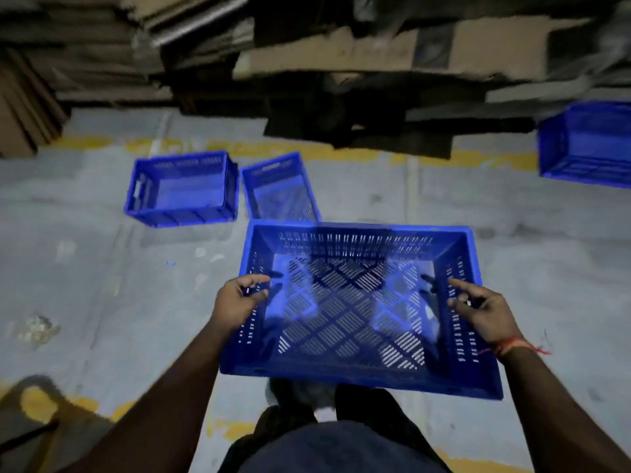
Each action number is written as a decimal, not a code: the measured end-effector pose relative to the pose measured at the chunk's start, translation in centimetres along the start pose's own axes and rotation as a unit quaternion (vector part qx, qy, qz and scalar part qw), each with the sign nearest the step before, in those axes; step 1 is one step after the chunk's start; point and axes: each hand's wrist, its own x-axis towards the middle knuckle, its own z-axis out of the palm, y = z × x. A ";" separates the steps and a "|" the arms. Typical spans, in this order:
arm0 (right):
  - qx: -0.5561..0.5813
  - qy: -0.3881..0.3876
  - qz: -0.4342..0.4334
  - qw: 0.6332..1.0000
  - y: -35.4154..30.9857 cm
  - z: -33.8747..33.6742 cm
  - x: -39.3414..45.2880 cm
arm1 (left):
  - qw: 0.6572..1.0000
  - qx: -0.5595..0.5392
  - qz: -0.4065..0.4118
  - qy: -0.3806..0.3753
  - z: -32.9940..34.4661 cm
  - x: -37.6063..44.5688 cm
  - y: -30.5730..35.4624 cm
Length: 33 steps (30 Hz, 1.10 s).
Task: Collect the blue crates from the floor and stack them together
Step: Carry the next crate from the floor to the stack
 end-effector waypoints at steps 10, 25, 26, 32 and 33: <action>0.051 0.166 0.018 0.985 3.5 -14.6 -2.9 | 0.982 0.084 0.134 -0.100 11.5 7.3 17.5; 0.087 0.341 0.114 0.929 11.7 -32.7 -4.7 | 0.941 0.085 0.186 -0.269 38.3 14.4 36.3; 0.089 0.352 0.121 0.924 12.1 -34.0 -4.9 | 0.935 0.088 0.188 -0.288 40.3 14.6 37.7; 0.103 0.414 0.157 0.891 14.3 -42.2 -5.7 | 0.891 0.140 0.240 -0.358 52.0 15.8 46.2; 0.105 0.428 0.165 0.882 14.8 -43.3 -6.0 | 0.885 0.144 0.245 -0.369 53.9 15.7 47.7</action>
